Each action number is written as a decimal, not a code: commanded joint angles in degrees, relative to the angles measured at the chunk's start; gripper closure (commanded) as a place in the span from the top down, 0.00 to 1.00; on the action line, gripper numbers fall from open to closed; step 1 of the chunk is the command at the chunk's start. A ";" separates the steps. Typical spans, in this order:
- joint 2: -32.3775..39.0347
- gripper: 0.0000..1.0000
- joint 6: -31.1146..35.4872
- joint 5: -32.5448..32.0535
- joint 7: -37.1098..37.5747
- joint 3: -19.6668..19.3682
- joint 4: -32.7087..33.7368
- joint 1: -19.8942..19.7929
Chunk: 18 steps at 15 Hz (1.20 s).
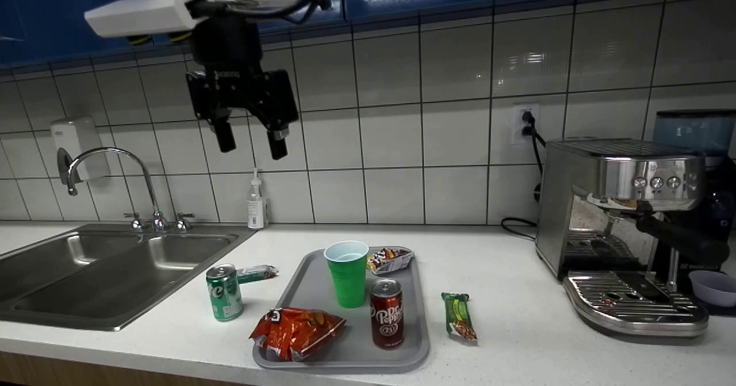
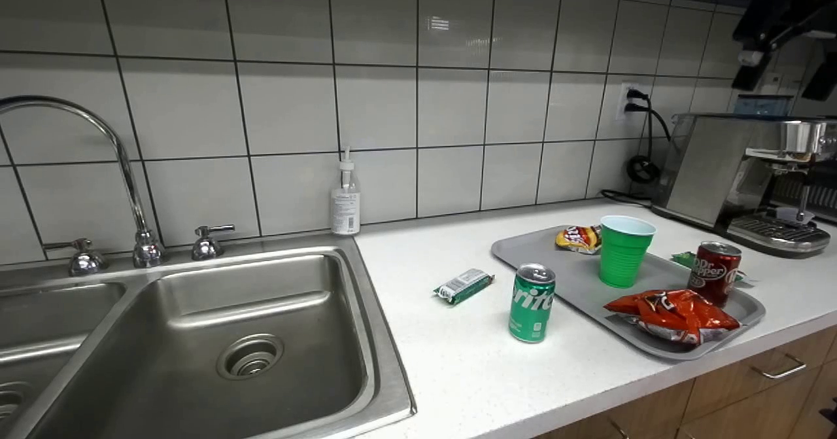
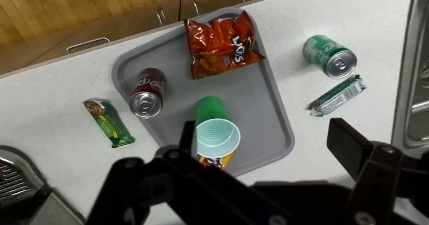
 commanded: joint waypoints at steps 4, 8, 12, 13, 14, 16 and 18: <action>9.35 1.00 12.19 -4.00 -0.10 -1.00 -0.08 -6.07; 15.32 1.00 17.28 -5.45 0.56 -1.28 0.37 -8.67; 15.69 1.00 16.75 -3.94 0.00 -1.34 -0.34 -8.61; 16.31 1.00 16.89 -3.95 0.04 -1.35 -0.21 -8.63; 16.56 1.00 16.94 -3.96 0.07 -1.36 -0.12 -8.63; 16.60 1.00 16.95 -3.96 0.08 -1.36 -0.02 -8.63; 16.60 1.00 16.95 -3.96 0.08 -1.36 0.04 -8.63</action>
